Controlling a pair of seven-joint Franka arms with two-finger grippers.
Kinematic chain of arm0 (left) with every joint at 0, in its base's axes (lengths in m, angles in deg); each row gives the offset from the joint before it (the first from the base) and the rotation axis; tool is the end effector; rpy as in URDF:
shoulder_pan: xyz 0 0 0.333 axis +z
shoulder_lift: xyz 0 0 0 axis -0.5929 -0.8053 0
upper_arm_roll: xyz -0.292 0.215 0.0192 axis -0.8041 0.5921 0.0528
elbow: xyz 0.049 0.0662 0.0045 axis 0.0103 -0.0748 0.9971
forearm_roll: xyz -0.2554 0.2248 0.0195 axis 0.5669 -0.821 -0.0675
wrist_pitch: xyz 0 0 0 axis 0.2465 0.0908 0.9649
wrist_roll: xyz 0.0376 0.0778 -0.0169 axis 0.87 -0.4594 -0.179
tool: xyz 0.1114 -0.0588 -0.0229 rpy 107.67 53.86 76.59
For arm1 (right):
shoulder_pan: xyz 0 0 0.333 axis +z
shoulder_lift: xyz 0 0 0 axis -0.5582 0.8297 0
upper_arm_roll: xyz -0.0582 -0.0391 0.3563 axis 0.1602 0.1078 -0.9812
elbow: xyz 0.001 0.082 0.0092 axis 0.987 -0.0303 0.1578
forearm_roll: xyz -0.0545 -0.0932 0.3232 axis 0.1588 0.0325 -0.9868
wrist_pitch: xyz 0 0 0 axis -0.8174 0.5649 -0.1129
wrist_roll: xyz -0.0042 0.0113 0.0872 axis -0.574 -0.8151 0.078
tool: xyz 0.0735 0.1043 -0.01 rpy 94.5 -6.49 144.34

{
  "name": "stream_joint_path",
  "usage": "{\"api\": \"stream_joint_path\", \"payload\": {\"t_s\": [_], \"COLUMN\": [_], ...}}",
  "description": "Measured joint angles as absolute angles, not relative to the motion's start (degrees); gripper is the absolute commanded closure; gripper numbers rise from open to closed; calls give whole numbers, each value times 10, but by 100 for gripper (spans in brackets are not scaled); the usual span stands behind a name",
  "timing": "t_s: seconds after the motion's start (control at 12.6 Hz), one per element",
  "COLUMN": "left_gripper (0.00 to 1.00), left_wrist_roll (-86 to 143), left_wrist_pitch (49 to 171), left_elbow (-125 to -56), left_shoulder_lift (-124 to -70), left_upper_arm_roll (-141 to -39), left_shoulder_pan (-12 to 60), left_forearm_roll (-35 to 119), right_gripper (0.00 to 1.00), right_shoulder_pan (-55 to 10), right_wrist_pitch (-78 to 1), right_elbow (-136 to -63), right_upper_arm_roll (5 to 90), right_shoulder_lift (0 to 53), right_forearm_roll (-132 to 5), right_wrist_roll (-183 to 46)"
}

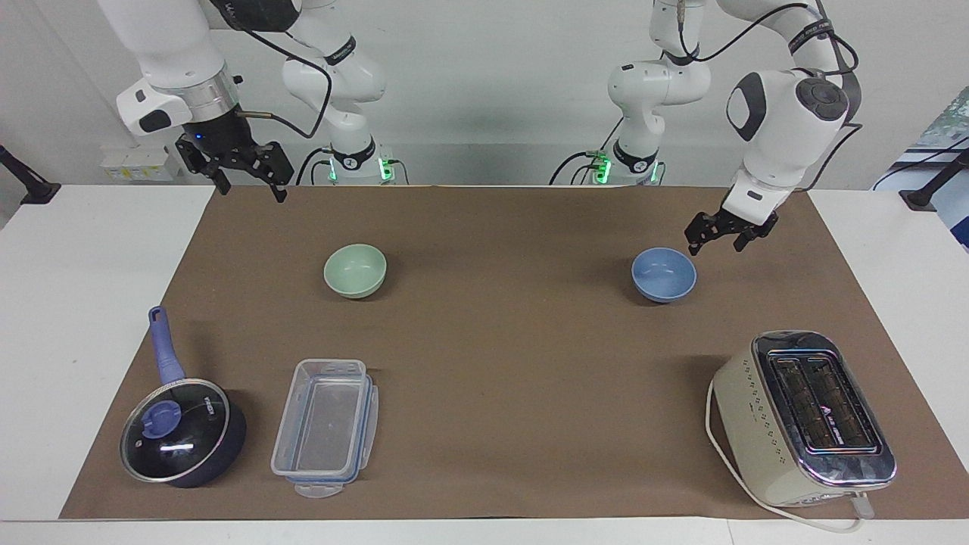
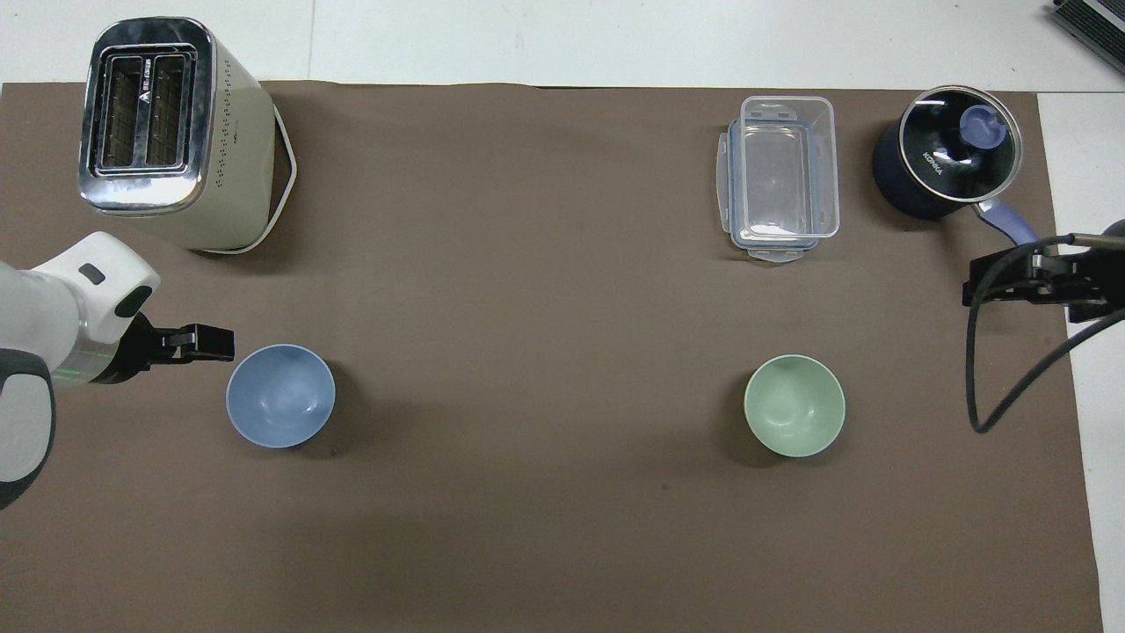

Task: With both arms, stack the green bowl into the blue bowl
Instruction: 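Lower the left gripper and grasp the blue bowl's rim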

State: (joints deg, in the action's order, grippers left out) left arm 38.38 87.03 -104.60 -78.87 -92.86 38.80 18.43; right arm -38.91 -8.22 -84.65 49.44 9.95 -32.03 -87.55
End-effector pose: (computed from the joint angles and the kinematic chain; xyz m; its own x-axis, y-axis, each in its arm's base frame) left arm 0.4506 -0.0324 0.5073 0.9988 0.0487 -0.0090 0.0488 -0.9987 0.0121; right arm 0.4884 0.0026 0.6638 0.9842 -0.1769 -0.0113 -0.1768 -0.9841 0.0155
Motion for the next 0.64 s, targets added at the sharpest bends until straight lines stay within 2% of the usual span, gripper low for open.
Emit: {"api": "stream_joint_path", "payload": {"t_s": [0.4, 0.64], "left_gripper": [0, 0], "left_wrist_roll": [386, 387], "left_wrist_pitch": [932, 1022], "left_elbow": [-1104, -1175], "left_shoulder_lift": [-789, -794], "left_upper_arm_roll": [-929, -929], "left_shoulder_pan": [388, 387], "left_forearm_roll": [184, 184], "right_gripper": [0, 0], "right_shoulder_pan": [-389, -389], "right_wrist_pitch": [-82, -82], "right_elbow": [-847, -847], "right_upper_arm_roll": [494, 494], "right_shoulder_lift": [99, 99], "right_forearm_roll": [-320, -320], "right_wrist_roll": [-875, -875]}}
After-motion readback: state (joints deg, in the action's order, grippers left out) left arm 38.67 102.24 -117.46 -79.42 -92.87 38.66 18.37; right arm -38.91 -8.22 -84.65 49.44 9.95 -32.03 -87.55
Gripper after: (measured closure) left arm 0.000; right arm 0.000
